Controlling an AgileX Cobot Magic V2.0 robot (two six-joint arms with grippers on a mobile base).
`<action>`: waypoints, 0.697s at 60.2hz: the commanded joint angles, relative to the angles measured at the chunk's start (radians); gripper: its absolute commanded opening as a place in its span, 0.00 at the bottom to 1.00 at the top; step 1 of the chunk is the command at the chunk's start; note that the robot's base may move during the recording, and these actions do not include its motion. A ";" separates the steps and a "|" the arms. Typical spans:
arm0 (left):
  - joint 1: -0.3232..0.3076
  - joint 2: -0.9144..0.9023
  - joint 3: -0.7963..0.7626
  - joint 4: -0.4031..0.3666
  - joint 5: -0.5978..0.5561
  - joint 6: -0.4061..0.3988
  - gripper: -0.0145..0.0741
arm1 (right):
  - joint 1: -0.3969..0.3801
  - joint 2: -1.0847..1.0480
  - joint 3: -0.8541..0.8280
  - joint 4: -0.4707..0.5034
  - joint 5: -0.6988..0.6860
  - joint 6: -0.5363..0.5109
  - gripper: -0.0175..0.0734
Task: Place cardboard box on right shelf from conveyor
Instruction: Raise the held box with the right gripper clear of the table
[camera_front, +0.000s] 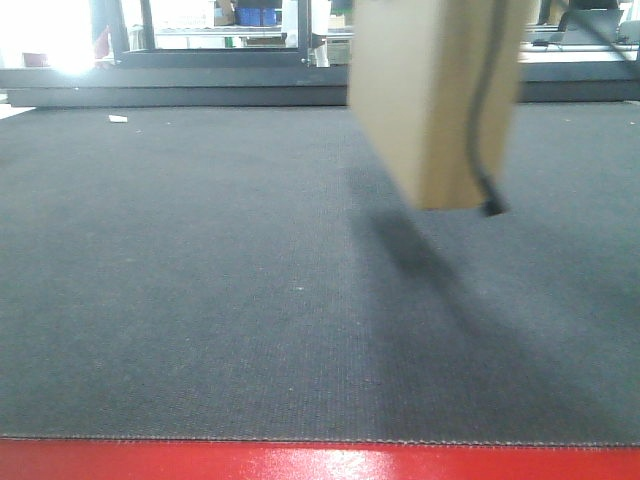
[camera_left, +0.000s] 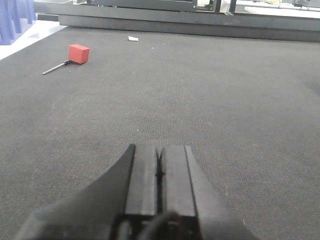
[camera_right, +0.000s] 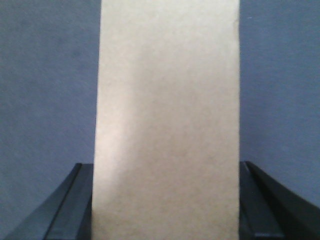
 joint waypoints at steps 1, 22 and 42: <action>0.002 -0.015 0.008 -0.006 -0.086 0.000 0.03 | -0.042 -0.148 0.083 0.016 -0.093 -0.091 0.43; 0.002 -0.015 0.008 -0.006 -0.086 0.000 0.03 | -0.198 -0.552 0.561 0.024 -0.223 -0.179 0.43; 0.002 -0.015 0.008 -0.006 -0.086 0.000 0.03 | -0.238 -0.968 0.876 0.023 -0.292 -0.187 0.43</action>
